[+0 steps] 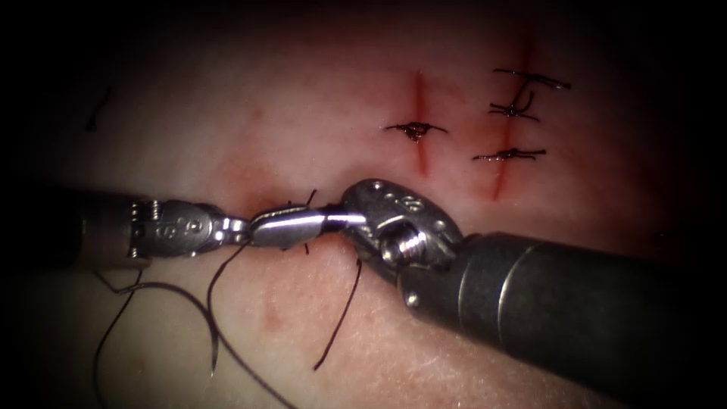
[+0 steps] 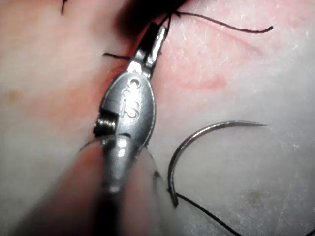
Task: Wound Closure
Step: Grab the suture tail end with the right gripper.
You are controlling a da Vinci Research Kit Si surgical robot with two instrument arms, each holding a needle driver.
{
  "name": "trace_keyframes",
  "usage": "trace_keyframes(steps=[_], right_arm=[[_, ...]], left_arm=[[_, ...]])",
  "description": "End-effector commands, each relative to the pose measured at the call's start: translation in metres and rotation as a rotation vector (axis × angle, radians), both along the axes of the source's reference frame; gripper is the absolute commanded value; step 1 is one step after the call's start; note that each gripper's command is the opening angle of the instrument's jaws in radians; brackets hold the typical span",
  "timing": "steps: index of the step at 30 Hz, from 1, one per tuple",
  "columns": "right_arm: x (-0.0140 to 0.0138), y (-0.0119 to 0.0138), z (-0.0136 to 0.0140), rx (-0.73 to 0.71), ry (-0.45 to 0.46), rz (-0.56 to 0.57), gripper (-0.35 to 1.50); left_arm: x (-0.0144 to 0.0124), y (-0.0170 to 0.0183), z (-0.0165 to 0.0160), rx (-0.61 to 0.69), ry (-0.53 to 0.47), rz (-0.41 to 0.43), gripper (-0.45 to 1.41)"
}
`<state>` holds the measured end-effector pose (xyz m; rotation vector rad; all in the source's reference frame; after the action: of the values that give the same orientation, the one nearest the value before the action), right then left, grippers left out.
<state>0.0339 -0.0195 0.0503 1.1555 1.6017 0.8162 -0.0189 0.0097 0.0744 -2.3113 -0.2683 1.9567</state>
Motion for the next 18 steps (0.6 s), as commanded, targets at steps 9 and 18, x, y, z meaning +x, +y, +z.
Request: trace_keyframes(steps=[9,18], right_arm=[[0.0014,-0.0013,0.002,-0.105,-0.051,-0.289,-0.35],[0.0026,-0.0039,0.002,-0.382,-0.024,-0.497,0.24]], left_arm=[[-0.0016,0.0007,-0.0006,0.014,-0.037,0.007,-0.45],[-0.0022,0.0009,-0.0007,0.015,-0.041,0.005,-0.45]])
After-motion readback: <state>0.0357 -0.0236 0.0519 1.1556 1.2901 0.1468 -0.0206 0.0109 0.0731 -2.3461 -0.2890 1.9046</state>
